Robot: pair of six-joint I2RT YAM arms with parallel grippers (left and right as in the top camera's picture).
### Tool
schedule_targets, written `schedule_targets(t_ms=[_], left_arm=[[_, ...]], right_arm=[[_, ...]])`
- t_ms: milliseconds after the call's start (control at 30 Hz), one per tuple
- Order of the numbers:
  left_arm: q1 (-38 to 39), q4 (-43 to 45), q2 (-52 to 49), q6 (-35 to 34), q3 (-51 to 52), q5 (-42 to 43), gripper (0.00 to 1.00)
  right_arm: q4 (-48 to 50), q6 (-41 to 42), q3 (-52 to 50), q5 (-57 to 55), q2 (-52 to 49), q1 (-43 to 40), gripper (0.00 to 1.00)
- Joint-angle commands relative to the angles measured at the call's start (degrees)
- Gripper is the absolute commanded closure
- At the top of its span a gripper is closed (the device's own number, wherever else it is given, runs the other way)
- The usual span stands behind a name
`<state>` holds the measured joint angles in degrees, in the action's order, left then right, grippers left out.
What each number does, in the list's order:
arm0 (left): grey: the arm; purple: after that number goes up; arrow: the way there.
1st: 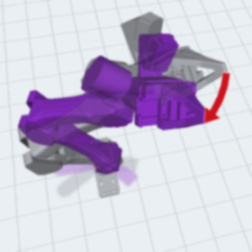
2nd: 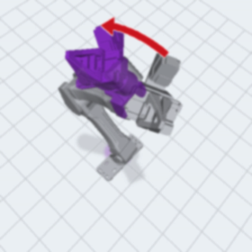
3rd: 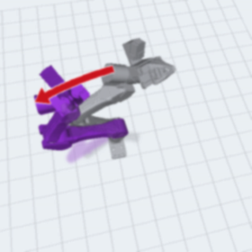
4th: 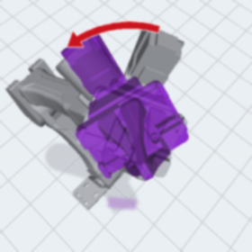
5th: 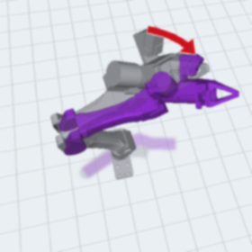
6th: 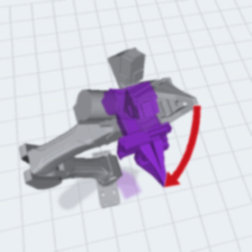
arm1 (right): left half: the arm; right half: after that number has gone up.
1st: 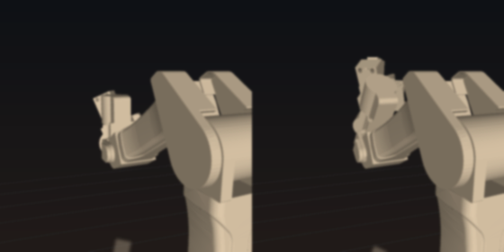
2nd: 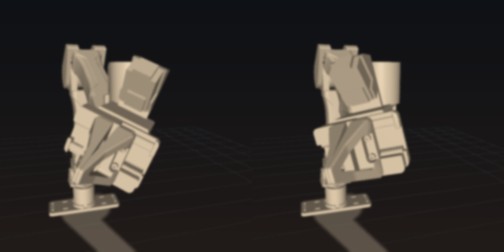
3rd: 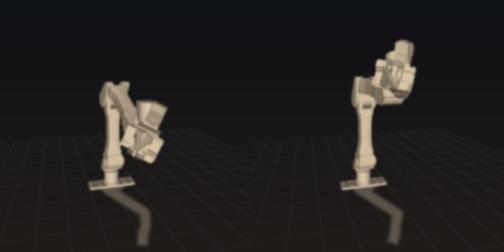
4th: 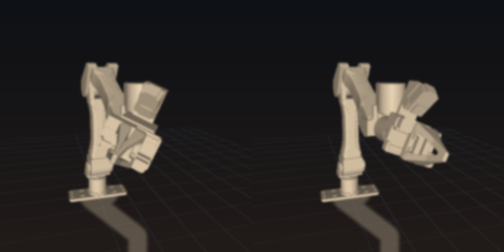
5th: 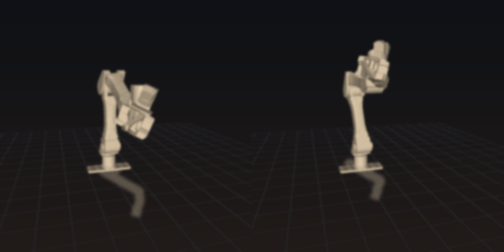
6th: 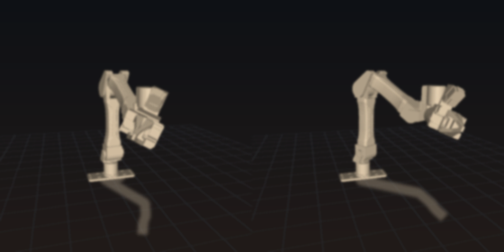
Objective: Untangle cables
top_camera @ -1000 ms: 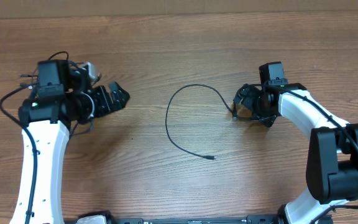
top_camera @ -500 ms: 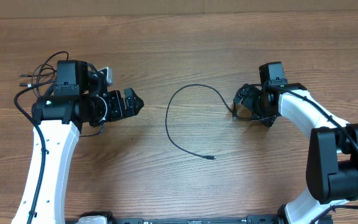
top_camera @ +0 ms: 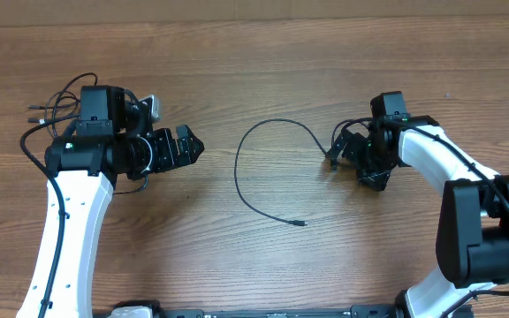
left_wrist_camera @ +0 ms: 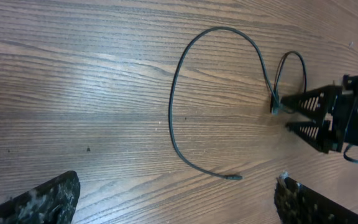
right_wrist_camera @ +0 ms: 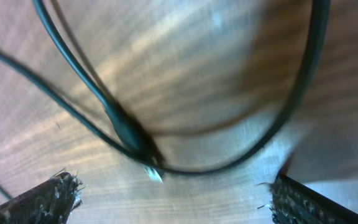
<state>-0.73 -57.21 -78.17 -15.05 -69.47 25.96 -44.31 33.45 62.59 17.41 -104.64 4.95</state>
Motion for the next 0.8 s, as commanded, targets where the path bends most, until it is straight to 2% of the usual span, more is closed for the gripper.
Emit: schedule_targets(t_ms=[0, 500, 567, 767], left_arm=[[0.1, 0.1, -0.3, -0.4, -0.1, 0.5, 0.00], [0.1, 0.1, -0.3, -0.4, -0.1, 0.5, 0.00], [0.1, 0.1, -0.3, -0.4, -0.1, 0.5, 0.00], [0.1, 0.1, -0.3, -0.4, -0.1, 0.5, 0.01]], right_arm=[[-2.6, -5.8, 1.0, 3.3, -1.8, -0.5, 0.00], [10.1, -6.5, 2.2, 5.6, -1.8, -0.5, 0.00], [5.6, -7.4, 2.8, 10.7, -1.7, -0.6, 0.00], [0.1, -11.3, 7.9, 9.7, -0.5, -0.8, 0.00]])
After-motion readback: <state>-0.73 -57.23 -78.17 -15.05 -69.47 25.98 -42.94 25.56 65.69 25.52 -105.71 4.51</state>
